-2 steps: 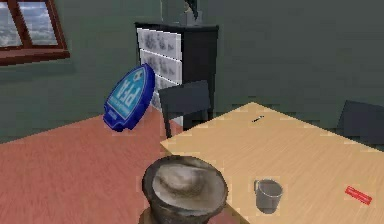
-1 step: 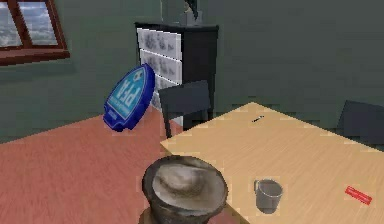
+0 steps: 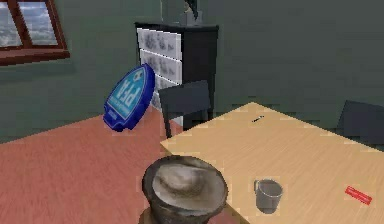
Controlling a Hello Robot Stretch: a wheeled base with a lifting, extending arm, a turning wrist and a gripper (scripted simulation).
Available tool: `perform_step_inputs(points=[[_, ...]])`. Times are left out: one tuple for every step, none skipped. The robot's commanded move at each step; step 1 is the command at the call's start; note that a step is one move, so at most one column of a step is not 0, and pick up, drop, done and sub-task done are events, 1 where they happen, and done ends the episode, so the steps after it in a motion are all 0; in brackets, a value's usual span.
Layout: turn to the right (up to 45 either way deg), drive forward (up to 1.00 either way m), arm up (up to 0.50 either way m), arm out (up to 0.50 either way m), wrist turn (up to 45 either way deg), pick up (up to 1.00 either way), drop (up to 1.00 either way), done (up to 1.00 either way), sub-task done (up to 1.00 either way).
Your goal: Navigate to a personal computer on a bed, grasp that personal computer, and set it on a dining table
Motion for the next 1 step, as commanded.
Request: perform_step_inputs(points=[[0.0, 0.00, 0.00, 0.00, 0.0, 0.00, 0.00, 1.00, 0.00]])
